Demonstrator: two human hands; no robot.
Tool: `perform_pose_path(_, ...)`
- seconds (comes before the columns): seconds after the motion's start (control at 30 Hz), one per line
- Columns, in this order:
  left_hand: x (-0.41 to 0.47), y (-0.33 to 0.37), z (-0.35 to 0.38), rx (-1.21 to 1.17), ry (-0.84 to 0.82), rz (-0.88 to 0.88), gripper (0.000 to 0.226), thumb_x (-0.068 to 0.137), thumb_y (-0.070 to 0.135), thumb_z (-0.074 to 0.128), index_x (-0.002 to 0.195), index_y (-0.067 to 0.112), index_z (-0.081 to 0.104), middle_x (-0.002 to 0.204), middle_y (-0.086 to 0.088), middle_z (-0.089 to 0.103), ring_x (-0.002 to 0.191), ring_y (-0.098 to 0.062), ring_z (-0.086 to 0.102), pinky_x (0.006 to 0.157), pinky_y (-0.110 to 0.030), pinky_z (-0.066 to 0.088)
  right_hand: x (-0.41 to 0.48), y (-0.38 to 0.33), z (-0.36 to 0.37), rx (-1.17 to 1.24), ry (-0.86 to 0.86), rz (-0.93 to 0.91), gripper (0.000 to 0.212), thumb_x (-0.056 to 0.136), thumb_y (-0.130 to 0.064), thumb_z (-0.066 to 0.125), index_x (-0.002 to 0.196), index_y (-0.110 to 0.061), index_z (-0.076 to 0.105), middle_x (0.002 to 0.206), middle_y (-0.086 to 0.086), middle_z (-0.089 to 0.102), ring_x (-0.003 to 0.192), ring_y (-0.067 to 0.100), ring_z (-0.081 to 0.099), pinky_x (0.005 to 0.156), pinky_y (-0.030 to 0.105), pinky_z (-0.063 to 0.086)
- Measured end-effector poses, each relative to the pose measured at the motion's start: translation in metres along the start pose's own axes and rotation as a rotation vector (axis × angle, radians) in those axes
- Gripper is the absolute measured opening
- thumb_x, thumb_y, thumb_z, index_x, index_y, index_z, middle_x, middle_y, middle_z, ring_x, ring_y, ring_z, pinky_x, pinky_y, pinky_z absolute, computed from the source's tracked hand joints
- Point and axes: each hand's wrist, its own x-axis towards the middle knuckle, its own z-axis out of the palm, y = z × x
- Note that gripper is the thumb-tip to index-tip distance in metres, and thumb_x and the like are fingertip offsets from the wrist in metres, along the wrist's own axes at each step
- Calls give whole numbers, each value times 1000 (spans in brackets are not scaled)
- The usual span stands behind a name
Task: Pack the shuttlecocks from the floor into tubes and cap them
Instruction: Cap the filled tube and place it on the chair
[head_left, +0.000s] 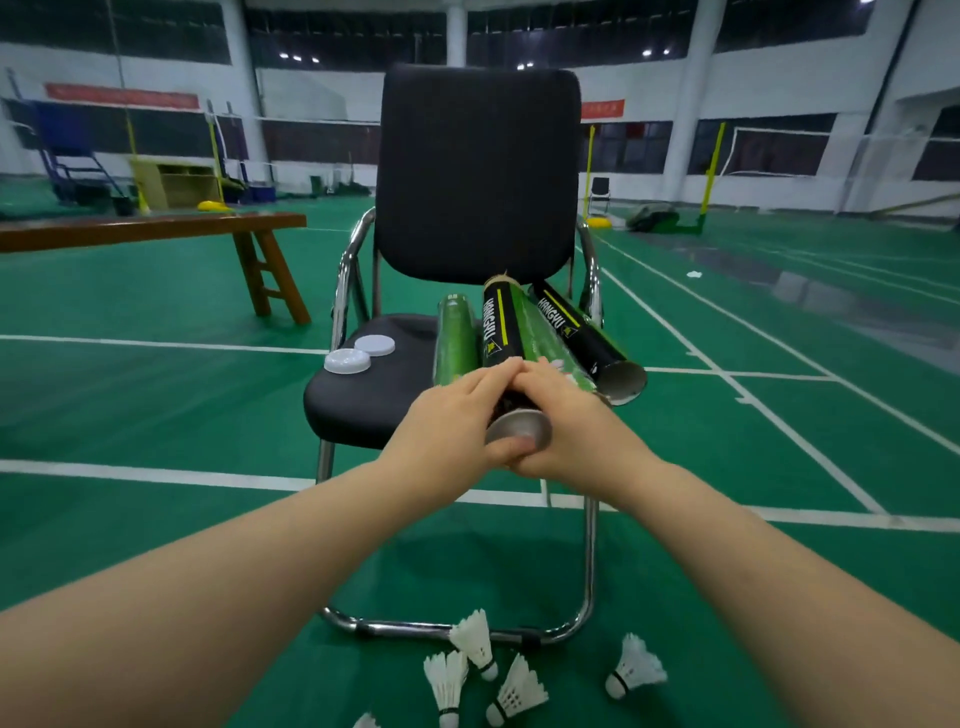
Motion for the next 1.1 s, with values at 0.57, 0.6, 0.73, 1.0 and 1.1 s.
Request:
perform_pose_path(0.57, 15, -60, 44, 403, -40, 23, 79, 86, 51, 54, 149, 23, 14, 156, 5, 18, 144, -15, 10, 113, -50, 5, 45, 50, 57, -735, 113, 177, 53, 90, -23, 55, 138, -23, 35, 147, -4, 38, 137, 25, 29, 111, 59, -3)
perform_pose_path(0.6, 15, -58, 43, 408, -49, 26, 79, 86, 51, 54, 149, 24, 14, 156, 5, 17, 144, -15, 9, 113, -51, 4, 44, 49, 57, -735, 121, 203, 51, 90, -22, 55, 137, -23, 35, 144, -4, 40, 137, 26, 29, 111, 60, -4)
perform_pose_path(0.73, 7, -45, 34, 378, -21, 54, 79, 86, 49, 56, 149, 24, 16, 156, 5, 18, 144, -15, 10, 113, -52, 4, 35, 39, 63, -700, 215, 229, 53, 88, -23, 57, 137, -20, 38, 139, -2, 46, 137, 26, 29, 111, 59, -2)
perform_pose_path(1.0, -62, -36, 50, 360, 71, 152, 72, 76, 54, 42, 136, 13, 45, 138, -6, 50, 128, -27, 47, 100, -62, 29, -32, 5, 106, -528, 347, 245, 56, 69, -16, 74, 121, -10, 54, 128, 6, 54, 128, 28, 43, 111, 58, 10)
perform_pose_path(1.1, -103, -42, 69, 344, -2, 152, 75, 75, 54, 42, 137, 13, 41, 138, -6, 51, 126, -27, 49, 98, -63, 31, -65, -4, 139, -478, 333, 227, 53, 63, -15, 76, 113, -7, 60, 119, 7, 60, 121, 28, 50, 110, 56, 12)
